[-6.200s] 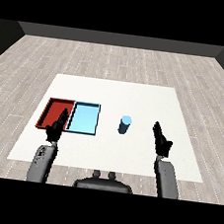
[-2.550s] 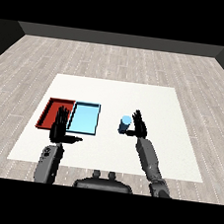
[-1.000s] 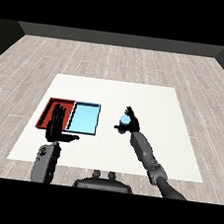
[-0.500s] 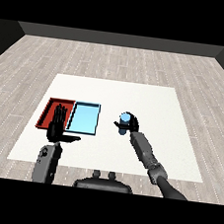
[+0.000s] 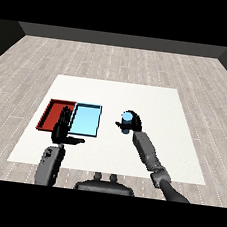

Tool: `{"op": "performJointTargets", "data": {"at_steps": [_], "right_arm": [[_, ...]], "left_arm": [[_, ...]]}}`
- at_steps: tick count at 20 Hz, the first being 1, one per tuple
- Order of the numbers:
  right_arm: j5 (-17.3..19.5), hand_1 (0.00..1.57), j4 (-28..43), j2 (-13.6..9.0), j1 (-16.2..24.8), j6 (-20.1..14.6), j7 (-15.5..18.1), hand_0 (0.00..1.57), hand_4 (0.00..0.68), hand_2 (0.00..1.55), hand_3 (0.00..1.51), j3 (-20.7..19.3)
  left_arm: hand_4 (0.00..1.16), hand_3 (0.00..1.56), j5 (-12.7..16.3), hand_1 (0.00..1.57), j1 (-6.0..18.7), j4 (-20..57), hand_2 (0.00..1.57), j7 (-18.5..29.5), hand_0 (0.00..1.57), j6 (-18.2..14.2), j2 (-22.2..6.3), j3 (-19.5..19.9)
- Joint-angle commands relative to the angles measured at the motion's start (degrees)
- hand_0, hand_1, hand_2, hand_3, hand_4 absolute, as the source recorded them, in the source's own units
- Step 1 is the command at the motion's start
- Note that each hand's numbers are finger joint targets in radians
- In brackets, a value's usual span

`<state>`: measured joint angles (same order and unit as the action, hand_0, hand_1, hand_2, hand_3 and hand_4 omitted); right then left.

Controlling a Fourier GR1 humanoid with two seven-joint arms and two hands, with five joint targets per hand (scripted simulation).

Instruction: Pick the blue can and put it in the blue box

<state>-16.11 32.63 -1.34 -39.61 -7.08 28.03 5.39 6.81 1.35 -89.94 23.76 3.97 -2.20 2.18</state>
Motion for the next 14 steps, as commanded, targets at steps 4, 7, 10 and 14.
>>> {"op": "performJointTargets", "data": {"at_steps": [4,7,10,14], "right_arm": [[0.74,1.5,12.12,-3.71,1.21,1.54,-5.23,1.5,0.648,1.46,1.41,0.2],[2.26,1.46,9.16,0.23,-1.5,1.64,0.97,1.46,0.66,1.43,1.41,0.42],[2.72,1.44,16.5,-1.9,1.11,1.96,-3.39,1.44,0.665,1.44,1.42,0.88],[4.89,1.43,23.53,0.65,4.62,-0.66,-6.16,1.43,0.659,1.45,1.42,2.56]], "left_arm": [[0.0,0.0,-2.84,0.0,1.67,4.86,0.0,-0.08,0.0,-1.41,2.13,-4.64],[0.0,0.0,-1.35,0.0,2.21,3.64,0.0,-2.91,0.0,-0.34,2.16,-5.75],[0.0,0.0,0.41,0.0,1.13,4.37,0.0,-2.35,0.0,-2.76,2.18,-10.32],[0.0,0.0,-0.69,0.0,5.47,7.91,0.0,-4.12,0.0,-2.97,2.19,-9.31]]}}
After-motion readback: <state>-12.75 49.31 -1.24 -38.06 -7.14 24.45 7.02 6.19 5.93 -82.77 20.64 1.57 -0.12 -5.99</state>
